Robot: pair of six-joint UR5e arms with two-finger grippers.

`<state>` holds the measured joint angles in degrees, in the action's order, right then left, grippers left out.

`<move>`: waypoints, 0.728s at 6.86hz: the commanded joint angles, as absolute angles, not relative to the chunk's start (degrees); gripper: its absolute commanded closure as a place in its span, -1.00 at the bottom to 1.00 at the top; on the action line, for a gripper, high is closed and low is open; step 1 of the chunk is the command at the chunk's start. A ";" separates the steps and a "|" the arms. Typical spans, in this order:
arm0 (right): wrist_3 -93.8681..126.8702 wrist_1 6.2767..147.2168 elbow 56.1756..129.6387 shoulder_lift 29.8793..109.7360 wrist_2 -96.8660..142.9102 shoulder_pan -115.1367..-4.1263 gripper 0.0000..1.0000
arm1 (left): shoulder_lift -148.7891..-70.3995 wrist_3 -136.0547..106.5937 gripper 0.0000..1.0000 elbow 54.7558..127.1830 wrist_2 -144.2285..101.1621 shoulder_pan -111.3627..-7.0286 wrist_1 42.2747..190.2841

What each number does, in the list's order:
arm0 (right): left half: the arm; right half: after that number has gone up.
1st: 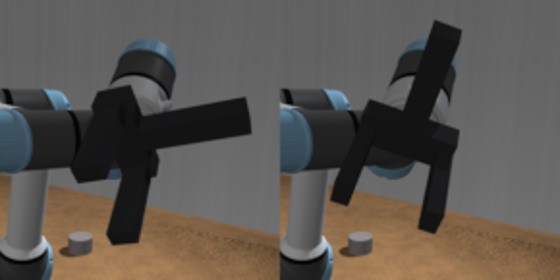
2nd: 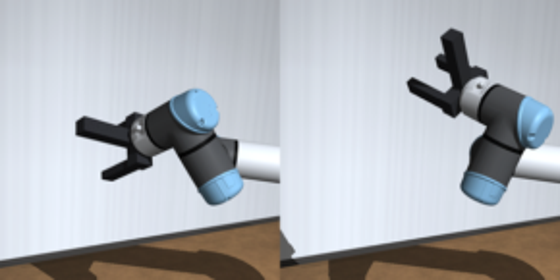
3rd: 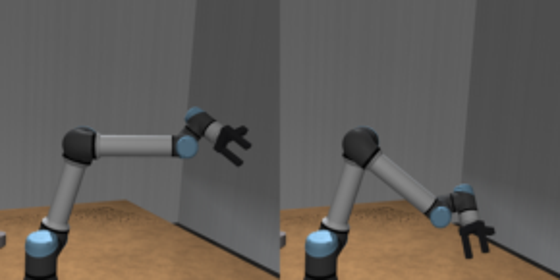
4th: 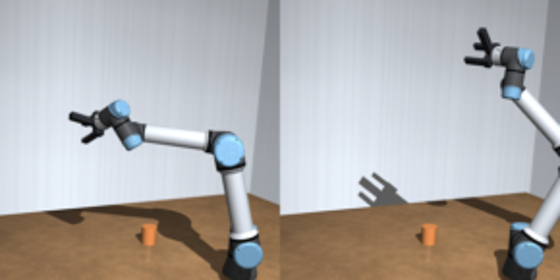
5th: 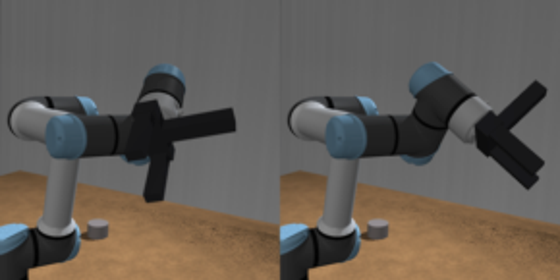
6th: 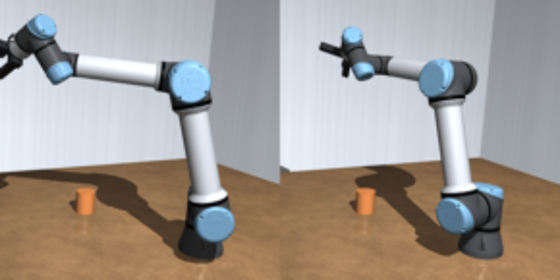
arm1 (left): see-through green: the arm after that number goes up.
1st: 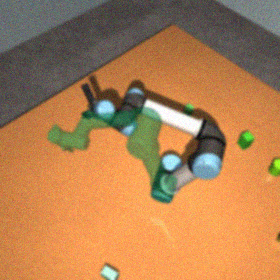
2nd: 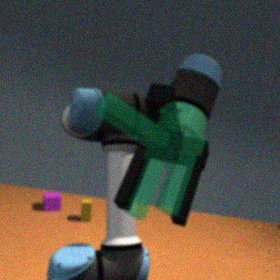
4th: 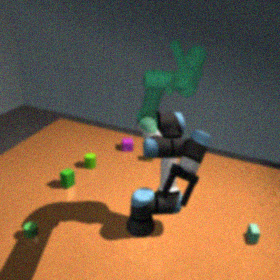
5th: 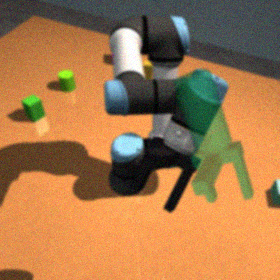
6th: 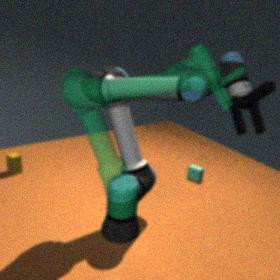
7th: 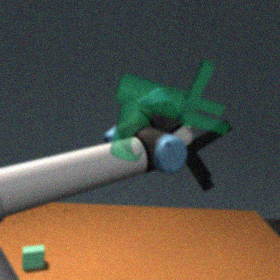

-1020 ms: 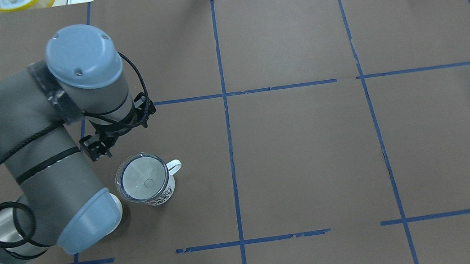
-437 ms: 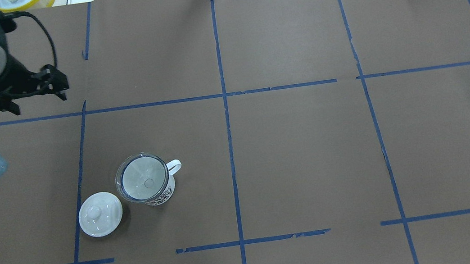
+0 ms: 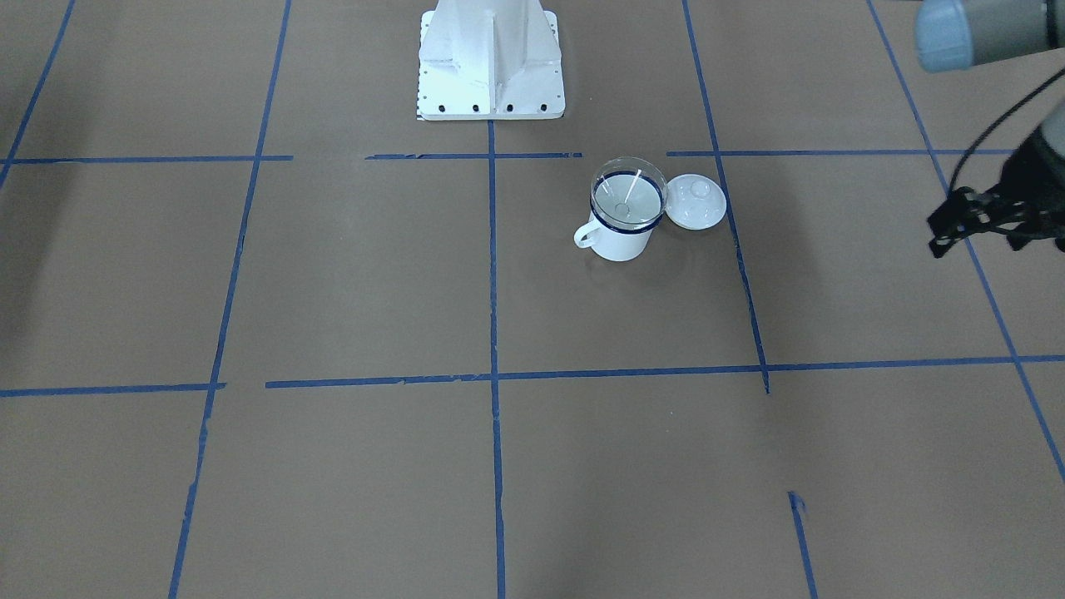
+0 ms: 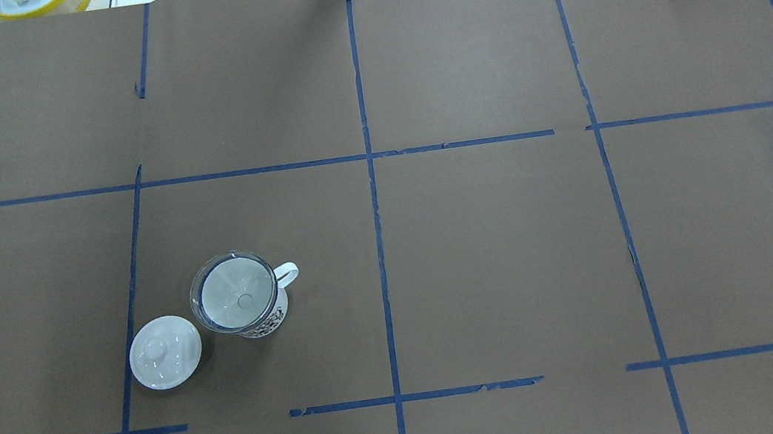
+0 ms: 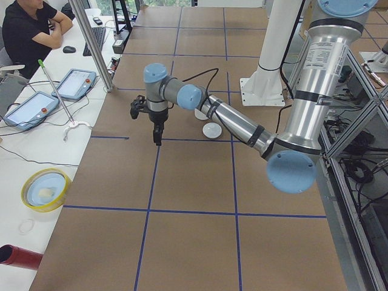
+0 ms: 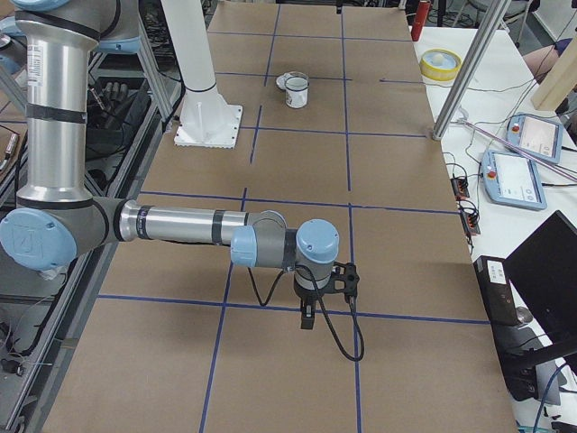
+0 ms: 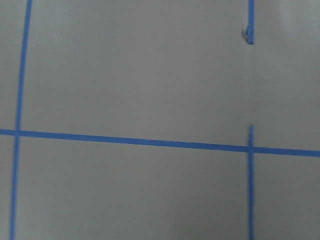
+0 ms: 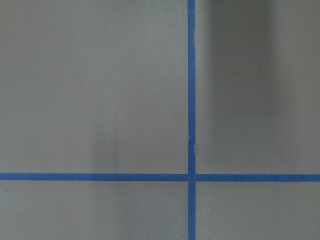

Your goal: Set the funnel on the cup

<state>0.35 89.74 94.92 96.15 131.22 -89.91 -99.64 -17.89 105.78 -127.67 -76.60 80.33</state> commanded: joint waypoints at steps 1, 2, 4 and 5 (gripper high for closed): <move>0.35 89.74 94.83 96.15 131.22 -89.91 -1.00 | -97.47 0.64 -1.00 95.50 -129.90 -88.63 83.21; 0.35 89.74 94.92 96.15 131.22 -89.91 -1.00 | -97.38 6.36 -1.00 89.79 -129.99 -92.68 85.49; 0.35 89.74 94.92 96.15 131.22 -89.91 -1.00 | -92.93 7.82 -1.00 86.05 -131.21 -93.34 91.62; 0.35 89.74 94.92 96.15 131.22 -89.91 -1.00 | -92.12 8.00 -1.00 86.48 -134.44 -93.43 91.67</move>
